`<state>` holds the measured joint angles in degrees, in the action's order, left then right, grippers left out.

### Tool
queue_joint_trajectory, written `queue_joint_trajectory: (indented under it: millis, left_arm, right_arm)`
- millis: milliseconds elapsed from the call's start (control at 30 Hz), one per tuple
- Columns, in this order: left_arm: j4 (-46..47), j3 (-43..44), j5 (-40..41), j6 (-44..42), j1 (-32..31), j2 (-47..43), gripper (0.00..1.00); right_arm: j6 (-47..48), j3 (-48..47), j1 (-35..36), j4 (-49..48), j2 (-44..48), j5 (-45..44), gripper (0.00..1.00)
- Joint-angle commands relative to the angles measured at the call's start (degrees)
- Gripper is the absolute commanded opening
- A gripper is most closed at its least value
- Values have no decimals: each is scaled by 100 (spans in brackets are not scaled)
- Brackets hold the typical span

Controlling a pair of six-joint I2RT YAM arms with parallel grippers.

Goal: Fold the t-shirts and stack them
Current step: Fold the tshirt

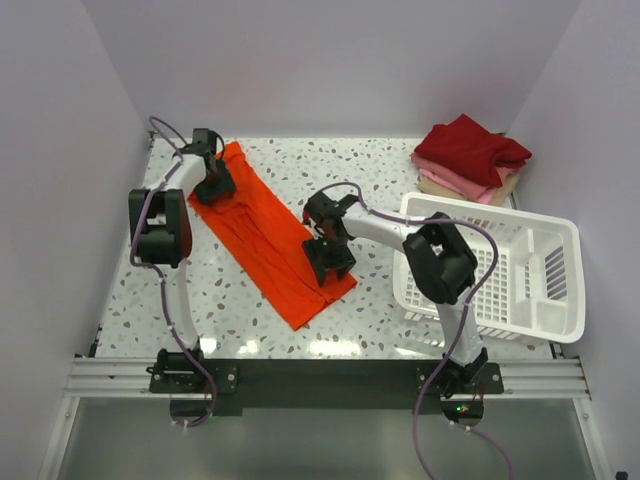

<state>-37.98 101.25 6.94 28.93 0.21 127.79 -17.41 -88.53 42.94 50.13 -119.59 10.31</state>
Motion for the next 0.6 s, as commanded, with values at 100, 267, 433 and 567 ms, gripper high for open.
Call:
queue_joint_trajectory:
  millis: [100,267,433,567]
  left_arm:
    - [-140,719,361,-168,216,703,66]
    - [-18,1229,396,-379,269,976,66]
    - [413,1135,168,-537,243,749,71]
    - [861,984,123,-651,42,-14,82]
  right_arm:
    - [-316,64,364,-170,41,305,61]
    - [-430,-137,645,-162,-82,446,61]
    - [-343,-444,672,101,-38,306,61]
    - [-210,-718,681,331,198,-1,61]
